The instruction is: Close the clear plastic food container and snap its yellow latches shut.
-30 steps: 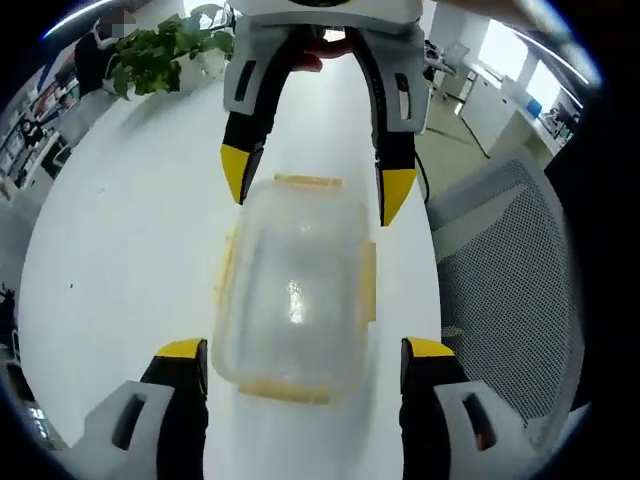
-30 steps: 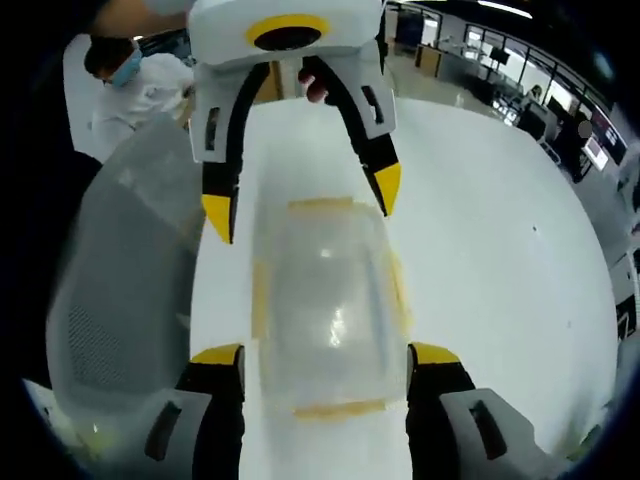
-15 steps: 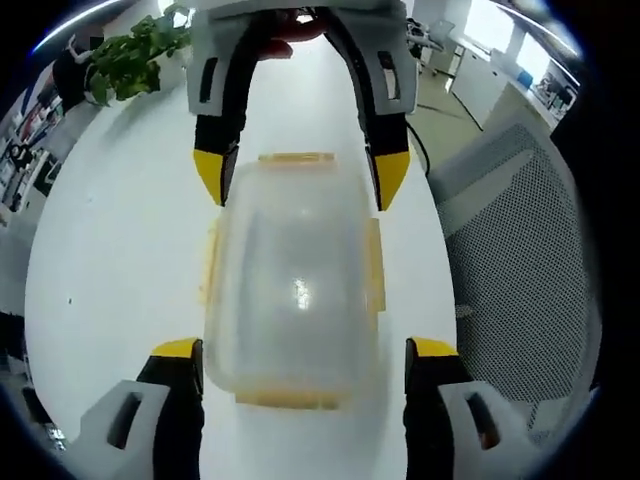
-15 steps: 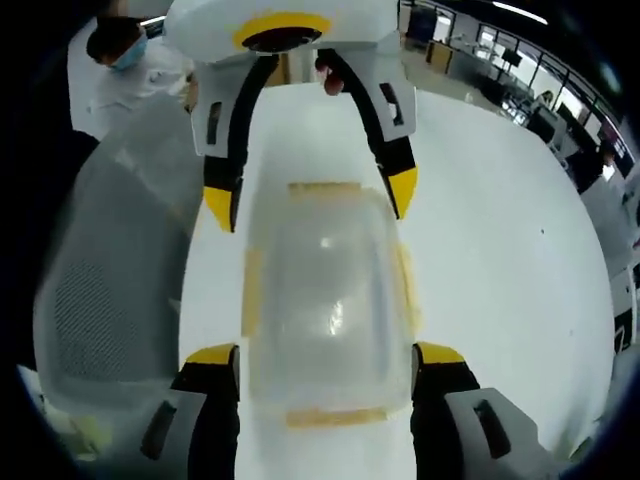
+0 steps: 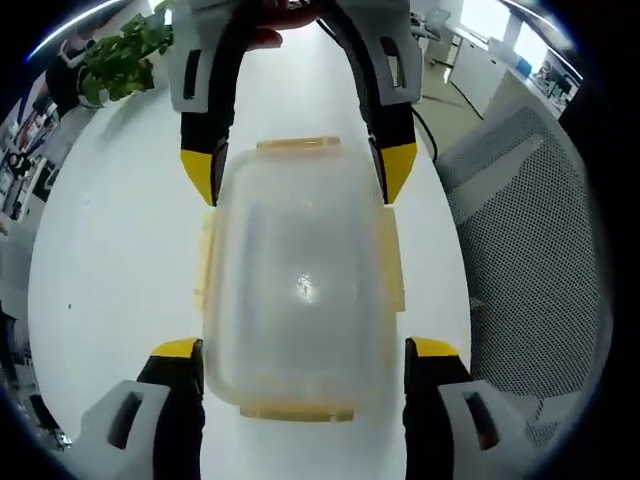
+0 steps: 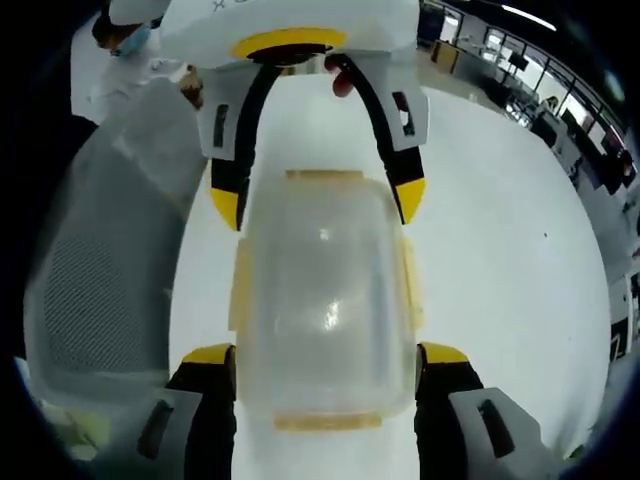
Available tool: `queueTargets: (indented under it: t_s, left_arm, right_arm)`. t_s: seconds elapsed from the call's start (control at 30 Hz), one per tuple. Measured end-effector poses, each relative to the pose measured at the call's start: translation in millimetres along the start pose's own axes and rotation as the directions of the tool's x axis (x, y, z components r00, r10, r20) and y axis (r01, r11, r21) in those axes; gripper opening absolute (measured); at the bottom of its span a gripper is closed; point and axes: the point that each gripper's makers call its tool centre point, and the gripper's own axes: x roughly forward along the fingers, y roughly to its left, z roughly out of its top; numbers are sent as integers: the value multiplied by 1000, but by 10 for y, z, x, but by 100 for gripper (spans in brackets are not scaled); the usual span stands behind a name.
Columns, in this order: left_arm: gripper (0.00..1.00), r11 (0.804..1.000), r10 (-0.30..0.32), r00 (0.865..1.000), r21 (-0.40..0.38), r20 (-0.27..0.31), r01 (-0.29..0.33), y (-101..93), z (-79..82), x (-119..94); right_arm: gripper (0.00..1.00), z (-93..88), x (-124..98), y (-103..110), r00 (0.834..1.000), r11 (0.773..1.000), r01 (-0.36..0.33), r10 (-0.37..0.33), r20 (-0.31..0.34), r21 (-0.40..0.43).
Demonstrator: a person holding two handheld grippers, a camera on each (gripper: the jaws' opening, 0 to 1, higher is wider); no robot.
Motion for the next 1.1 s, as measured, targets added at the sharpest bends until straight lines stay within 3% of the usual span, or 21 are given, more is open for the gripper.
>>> queueTargets:
  t_s: [0.53, 0.83, 1.1]
  left_arm:
    - [85, 999, 41, 999, -10, -27, -41, 7, -26, 99]
    - [85, 997, 55, 998, -47, 20, -54, 2, -32, 92]
    - [85, 995, 66, 998, -69, -22, -68, -32, -59, 94]
  right_arm:
    - [75, -8, 47, 1, 1000, 1000, -23, 23, -10, -10]
    - [75, 8, 65, 1, 1000, 999, -23, 22, -20, -25]
    - [76, 20, 81, 16, 999, 999, -22, 21, -33, -48]
